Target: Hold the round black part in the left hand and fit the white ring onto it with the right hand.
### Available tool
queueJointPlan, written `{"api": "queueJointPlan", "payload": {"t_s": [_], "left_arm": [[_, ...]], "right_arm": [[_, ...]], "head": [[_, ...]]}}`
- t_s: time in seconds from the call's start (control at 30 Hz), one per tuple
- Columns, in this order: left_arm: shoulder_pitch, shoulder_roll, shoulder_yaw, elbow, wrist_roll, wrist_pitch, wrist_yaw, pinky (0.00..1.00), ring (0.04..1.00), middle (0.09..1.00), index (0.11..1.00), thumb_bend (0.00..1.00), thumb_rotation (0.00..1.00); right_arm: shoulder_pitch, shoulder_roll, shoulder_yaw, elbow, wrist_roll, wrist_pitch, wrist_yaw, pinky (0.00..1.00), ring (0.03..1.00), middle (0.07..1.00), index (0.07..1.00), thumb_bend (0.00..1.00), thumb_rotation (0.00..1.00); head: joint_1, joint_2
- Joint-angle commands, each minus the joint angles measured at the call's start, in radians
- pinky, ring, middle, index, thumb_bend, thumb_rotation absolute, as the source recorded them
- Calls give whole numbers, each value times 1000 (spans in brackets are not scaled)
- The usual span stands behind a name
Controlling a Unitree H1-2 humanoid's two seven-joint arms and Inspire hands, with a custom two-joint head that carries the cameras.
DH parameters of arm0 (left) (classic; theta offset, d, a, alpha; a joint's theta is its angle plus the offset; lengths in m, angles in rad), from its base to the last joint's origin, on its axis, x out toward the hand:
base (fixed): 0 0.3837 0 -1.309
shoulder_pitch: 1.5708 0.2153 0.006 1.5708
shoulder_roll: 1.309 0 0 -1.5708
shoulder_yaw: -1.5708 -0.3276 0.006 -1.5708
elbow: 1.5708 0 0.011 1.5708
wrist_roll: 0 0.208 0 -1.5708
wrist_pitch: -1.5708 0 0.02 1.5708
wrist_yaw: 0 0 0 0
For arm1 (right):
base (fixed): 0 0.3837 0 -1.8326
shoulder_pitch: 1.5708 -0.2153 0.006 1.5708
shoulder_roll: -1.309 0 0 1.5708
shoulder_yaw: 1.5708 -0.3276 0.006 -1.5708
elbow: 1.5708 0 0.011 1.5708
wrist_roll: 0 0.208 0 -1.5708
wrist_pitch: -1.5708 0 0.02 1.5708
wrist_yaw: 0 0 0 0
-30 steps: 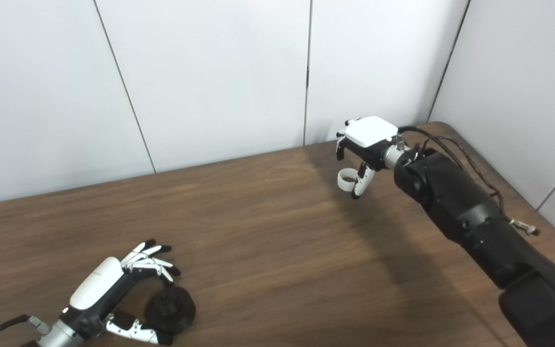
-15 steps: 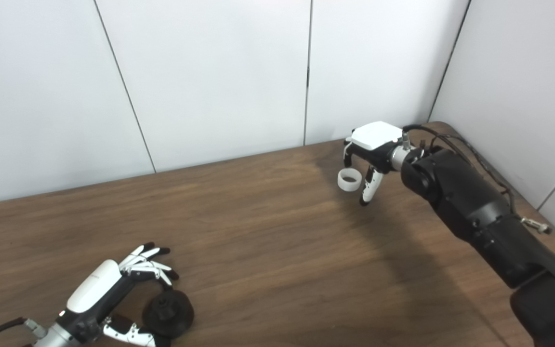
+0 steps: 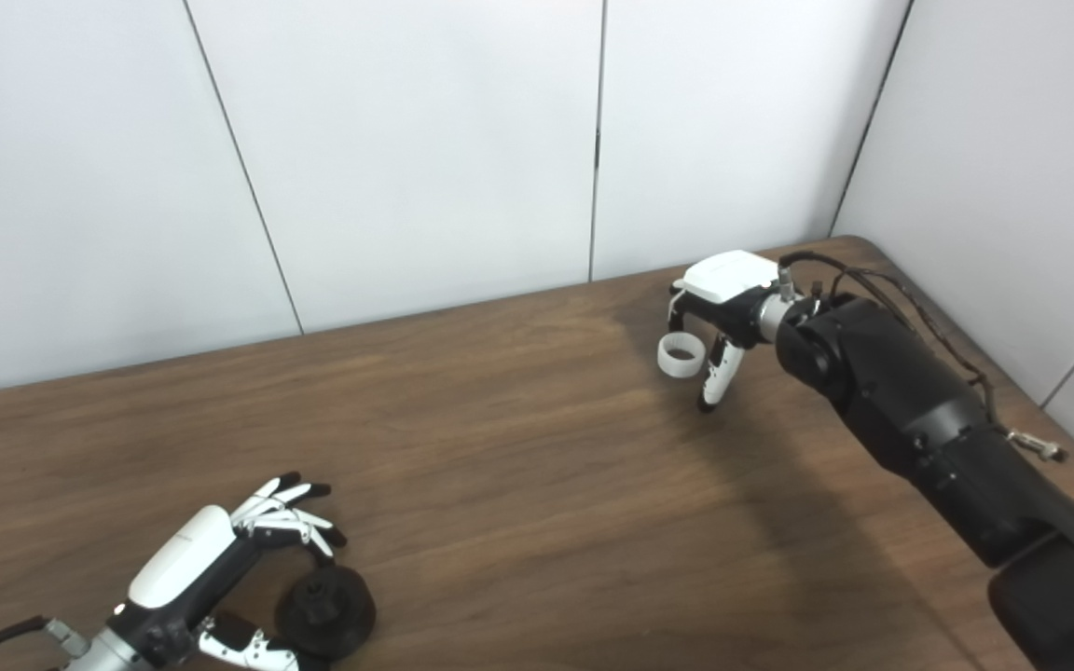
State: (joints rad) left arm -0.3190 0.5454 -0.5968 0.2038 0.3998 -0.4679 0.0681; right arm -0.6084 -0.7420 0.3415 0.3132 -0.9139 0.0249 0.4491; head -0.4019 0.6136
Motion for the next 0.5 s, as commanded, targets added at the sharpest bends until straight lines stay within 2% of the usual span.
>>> {"api": "queueJointPlan", "payload": {"t_s": [0.0,0.47], "left_arm": [[-1,8,10,-27,8,-2,-16,1000,920,685,482,523,58],[21,10,53,-63,7,-2,-49,1000,921,683,482,523,57]], "right_arm": [[-51,-16,-14,-8,-1,8,-23,1000,1000,948,728,881,327],[-46,-9,-7,24,2,-22,-85,1000,1000,929,704,853,311]], "head": [[-1,0],[11,9]]}}
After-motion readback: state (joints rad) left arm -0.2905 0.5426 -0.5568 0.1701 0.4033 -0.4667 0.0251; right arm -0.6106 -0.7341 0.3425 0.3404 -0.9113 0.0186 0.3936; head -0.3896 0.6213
